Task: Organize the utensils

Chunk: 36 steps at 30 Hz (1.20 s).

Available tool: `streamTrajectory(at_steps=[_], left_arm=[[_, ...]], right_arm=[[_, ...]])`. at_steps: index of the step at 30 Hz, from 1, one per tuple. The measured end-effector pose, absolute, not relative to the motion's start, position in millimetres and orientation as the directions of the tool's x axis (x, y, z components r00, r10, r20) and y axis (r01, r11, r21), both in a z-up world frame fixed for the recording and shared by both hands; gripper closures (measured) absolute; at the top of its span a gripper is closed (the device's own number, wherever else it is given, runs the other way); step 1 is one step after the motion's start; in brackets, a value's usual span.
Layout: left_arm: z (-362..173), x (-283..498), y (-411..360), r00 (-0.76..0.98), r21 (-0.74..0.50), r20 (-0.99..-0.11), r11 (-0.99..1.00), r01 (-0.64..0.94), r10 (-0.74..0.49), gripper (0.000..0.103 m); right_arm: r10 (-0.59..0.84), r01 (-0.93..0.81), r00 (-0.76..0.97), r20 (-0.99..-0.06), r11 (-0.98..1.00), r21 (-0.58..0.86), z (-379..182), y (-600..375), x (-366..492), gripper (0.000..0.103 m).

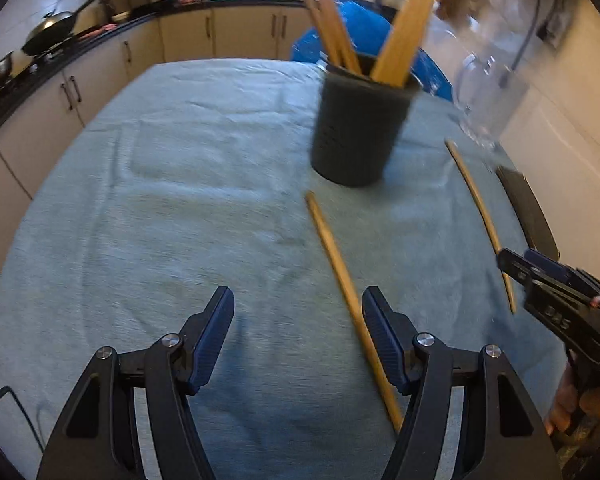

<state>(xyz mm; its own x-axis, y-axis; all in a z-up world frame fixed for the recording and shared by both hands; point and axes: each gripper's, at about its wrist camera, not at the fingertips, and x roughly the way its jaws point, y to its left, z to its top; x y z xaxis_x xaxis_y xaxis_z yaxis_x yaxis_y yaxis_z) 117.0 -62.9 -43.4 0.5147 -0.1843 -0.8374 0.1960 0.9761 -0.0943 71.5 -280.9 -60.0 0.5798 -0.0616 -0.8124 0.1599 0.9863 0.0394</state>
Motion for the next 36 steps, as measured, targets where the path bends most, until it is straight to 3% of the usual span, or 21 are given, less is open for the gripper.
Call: streamTrajectory(at_steps=[4,7,8,9,11,12,22,25,26,27,30,36], left_arm=[[-52,119,-76,0.500,-0.069,-0.849,0.974,0.215,-0.171,0.038],[-62,122,-82,0.472,-0.051,-0.870,0.978,0.204,-0.143,0.040],[-64,125,-83,0.477,-0.032,-0.870,0.979,0.199,-0.126,0.049],[-63,124,-85,0.492,-0.009,-0.864,0.980,0.200,-0.108,0.072],[-61,123,-85,0.498,0.017,-0.863,0.980,0.197,-0.085,0.094],[-61,124,-82,0.490,0.008,-0.867,0.981,0.194,-0.090,0.097],[-57,85,-25,0.350,-0.172,-0.901,0.952,0.255,-0.257,0.097],[-54,79,-13,0.320,-0.215,-0.901,0.942,0.258,-0.294,0.097],[-53,79,-11,0.318,-0.221,-0.900,0.941,0.257,-0.298,0.096],[-52,79,-11,0.322,-0.218,-0.899,0.941,0.257,-0.296,0.091],[-52,87,-11,0.343,-0.196,-0.900,0.953,0.230,-0.268,0.077],[-55,113,-17,0.326,-0.179,-0.911,0.954,0.242,-0.254,0.072]], right_arm=[[-0.092,0.179,0.536,-0.839,0.984,0.006,-73,-286,82,0.054],[-0.085,0.196,0.521,-0.850,0.980,0.022,-78,-289,88,0.068],[-0.081,0.197,0.518,-0.851,0.980,0.026,-78,-287,89,0.076],[-0.079,0.198,0.513,-0.855,0.980,0.029,-78,-286,90,0.087],[-0.064,0.200,0.504,-0.861,0.979,0.044,-78,-286,90,0.094],[-0.055,0.198,0.502,-0.863,0.979,0.053,-78,-286,90,0.096],[0.103,0.046,0.378,-0.920,0.990,0.130,-74,-273,-6,0.096],[0.149,-0.017,0.369,-0.917,0.988,0.153,-70,-274,-32,0.082],[0.148,-0.022,0.368,-0.918,0.988,0.150,-69,-274,-34,0.071],[0.138,-0.022,0.370,-0.919,0.990,0.140,-67,-274,-32,0.067],[0.088,-0.001,0.388,-0.917,0.995,0.095,-66,-272,-15,0.067],[0.082,0.064,0.367,-0.927,0.992,0.113,-74,-277,43,0.067]])
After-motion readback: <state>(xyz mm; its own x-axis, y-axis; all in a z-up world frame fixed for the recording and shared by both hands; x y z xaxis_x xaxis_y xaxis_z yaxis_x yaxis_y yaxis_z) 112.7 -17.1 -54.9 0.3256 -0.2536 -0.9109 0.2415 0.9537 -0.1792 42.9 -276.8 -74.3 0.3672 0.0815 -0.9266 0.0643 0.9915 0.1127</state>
